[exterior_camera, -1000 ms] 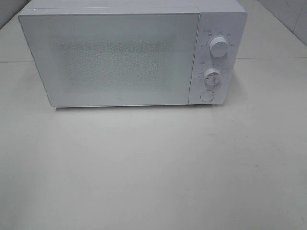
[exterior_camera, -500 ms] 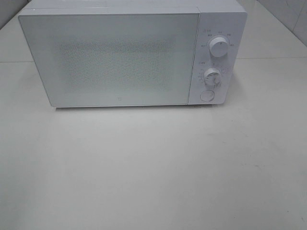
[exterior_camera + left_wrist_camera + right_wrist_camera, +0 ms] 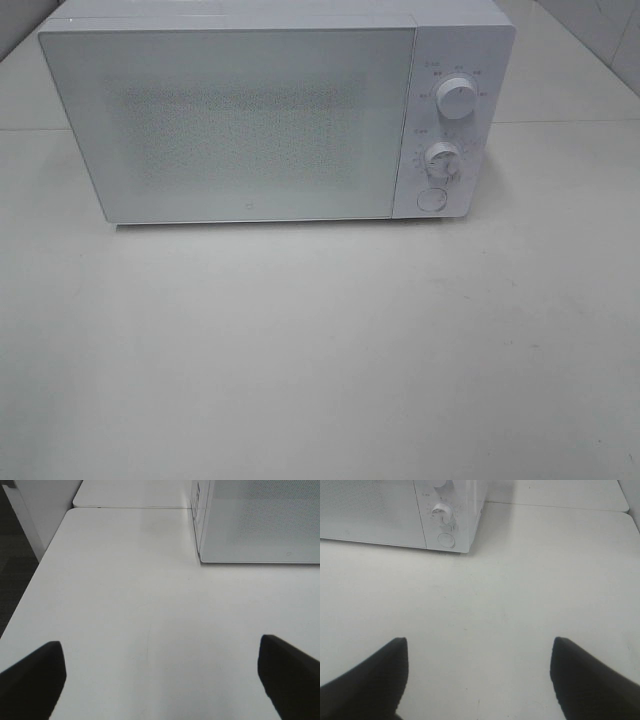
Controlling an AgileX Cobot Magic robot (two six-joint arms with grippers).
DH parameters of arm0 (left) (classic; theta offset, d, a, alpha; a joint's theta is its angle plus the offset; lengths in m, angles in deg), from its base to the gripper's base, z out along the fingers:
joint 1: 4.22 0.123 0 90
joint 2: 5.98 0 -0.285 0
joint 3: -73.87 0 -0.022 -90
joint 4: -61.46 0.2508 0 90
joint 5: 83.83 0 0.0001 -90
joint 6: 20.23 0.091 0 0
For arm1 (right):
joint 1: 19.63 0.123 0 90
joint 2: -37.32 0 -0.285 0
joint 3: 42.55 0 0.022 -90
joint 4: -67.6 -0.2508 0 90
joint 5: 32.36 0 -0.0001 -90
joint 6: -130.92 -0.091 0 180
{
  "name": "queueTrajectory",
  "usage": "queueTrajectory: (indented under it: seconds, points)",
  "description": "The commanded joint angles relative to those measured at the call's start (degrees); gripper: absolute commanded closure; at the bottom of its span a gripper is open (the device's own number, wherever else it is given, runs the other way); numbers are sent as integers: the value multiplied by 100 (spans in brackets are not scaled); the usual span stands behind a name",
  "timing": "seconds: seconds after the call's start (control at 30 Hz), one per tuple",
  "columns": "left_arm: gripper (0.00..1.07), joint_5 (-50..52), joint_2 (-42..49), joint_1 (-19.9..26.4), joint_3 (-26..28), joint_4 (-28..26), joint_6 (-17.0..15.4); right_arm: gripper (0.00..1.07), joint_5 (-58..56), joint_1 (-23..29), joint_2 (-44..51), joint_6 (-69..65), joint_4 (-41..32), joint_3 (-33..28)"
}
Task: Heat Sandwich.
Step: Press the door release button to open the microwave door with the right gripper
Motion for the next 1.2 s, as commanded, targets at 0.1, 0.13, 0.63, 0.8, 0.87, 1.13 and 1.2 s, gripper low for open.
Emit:
queueTrajectory:
  seconds: [0.1, 0.13, 0.63, 0.8, 0.87, 1.13, 1.2]
  points:
    - [9, 52, 149, 29, -23, 0, 0, 31, 470, -40, -453, -86, 40, 80]
    - [9, 52, 149, 29, -23, 0, 0, 31, 693, -40, -676, -92, 40, 80]
    - [9, 52, 149, 29, -23, 0, 0, 31, 2395, -40, -2384, -115, 40, 80]
    - [9, 52, 149, 29, -23, 0, 0, 31, 2922, -40, -2893, -115, 40, 80]
    - [9, 52, 149, 29, -23, 0, 0, 31, 3168, -40, -3111, -115, 40, 80]
    - [9, 52, 149, 29, -23, 0, 0, 31, 3913, -40, -3804, -115, 40, 63]
    - [9, 52, 149, 29, -23, 0, 0, 31, 4423, -40, -4051, -120, 40, -17]
